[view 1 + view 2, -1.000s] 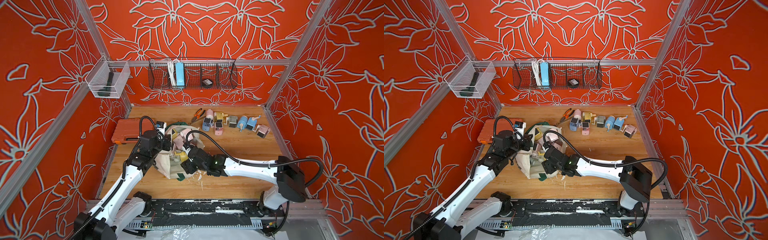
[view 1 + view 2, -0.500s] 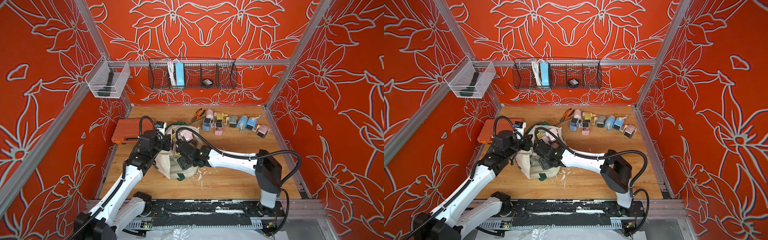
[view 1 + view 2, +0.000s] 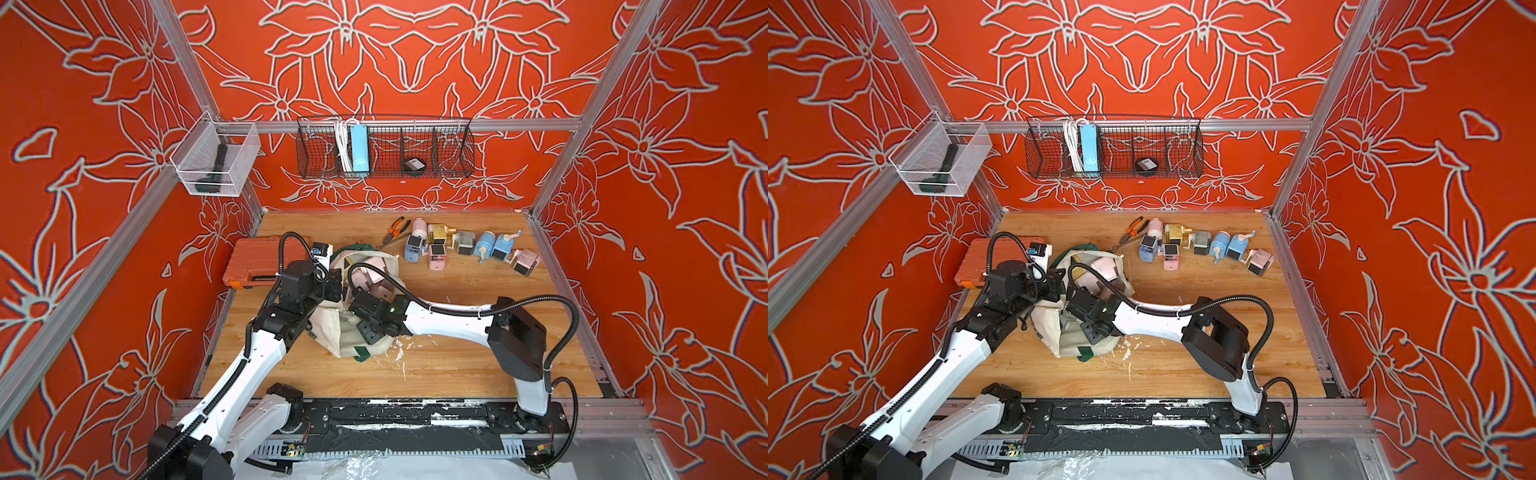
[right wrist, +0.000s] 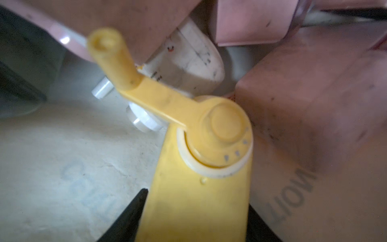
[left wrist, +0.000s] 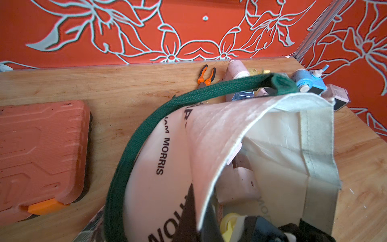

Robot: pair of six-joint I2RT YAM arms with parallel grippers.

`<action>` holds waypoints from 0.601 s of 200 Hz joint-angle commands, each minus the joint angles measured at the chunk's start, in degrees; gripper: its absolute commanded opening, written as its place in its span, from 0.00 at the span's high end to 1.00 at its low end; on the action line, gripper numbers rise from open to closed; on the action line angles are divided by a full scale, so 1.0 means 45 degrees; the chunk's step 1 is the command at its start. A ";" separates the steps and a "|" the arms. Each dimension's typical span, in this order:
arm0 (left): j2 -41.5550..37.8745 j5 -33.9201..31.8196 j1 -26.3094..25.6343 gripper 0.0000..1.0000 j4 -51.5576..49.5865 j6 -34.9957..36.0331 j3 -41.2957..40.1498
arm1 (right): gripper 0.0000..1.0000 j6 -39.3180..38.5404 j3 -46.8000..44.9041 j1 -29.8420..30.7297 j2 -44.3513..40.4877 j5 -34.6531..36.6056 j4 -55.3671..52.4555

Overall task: Take out the pencil sharpeners from the tote bags
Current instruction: Pick up the pencil sharpener from the canvas bag.

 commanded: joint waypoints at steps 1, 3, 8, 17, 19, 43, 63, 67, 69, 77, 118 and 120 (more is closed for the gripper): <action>-0.0038 0.0047 -0.0063 1.00 -0.0520 -0.0105 -0.0181 | 0.45 0.0057 0.0290 -0.0089 0.0046 -0.0069 0.0027; -0.0037 0.0055 -0.0063 1.00 -0.0520 -0.0105 -0.0189 | 0.46 0.0042 0.0239 -0.0089 -0.0015 -0.0098 0.0085; -0.0037 0.0057 -0.0063 1.00 -0.0530 -0.0105 -0.0180 | 0.48 -0.0006 0.0083 -0.0089 -0.0175 -0.0196 0.0252; -0.0037 0.0072 -0.0063 1.00 -0.0521 -0.0105 -0.0183 | 0.52 -0.0070 -0.0277 -0.0089 -0.0540 -0.0456 0.0706; -0.0037 0.0071 -0.0063 1.00 -0.0520 -0.0105 -0.0180 | 0.53 -0.0078 -0.0386 -0.0089 -0.0635 -0.0512 0.0817; -0.0057 0.0048 -0.0062 1.00 -0.0540 -0.0105 -0.0196 | 0.59 -0.0486 -0.1311 -0.0089 -0.1788 -0.1300 0.1632; -0.0076 0.0019 -0.0063 1.00 -0.0534 -0.0105 -0.0193 | 0.62 -0.1006 -0.2089 -0.0089 -0.2850 -0.1650 0.1827; -0.0076 0.0009 -0.0063 1.00 -0.0539 -0.0105 -0.0191 | 0.62 -0.1113 -0.2252 -0.0089 -0.3085 -0.1662 0.1846; -0.0076 -0.0004 -0.0063 1.00 -0.0539 -0.0105 -0.0196 | 0.62 -0.1169 -0.2360 -0.0089 -0.3205 -0.1663 0.1868; -0.0086 -0.0012 -0.0063 1.00 -0.0540 -0.0105 -0.0182 | 0.62 -0.1358 -0.2720 -0.0099 -0.3741 -0.1758 0.1984; -0.0028 0.0035 -0.0063 1.00 -0.0522 -0.0124 -0.0179 | 0.67 -0.3008 -0.4176 -0.0103 -0.6902 -0.2207 0.2098; -0.0020 0.0037 -0.0063 1.00 -0.0521 -0.0124 -0.0179 | 0.67 -0.3112 -0.4257 -0.0122 -0.7094 -0.2200 0.2127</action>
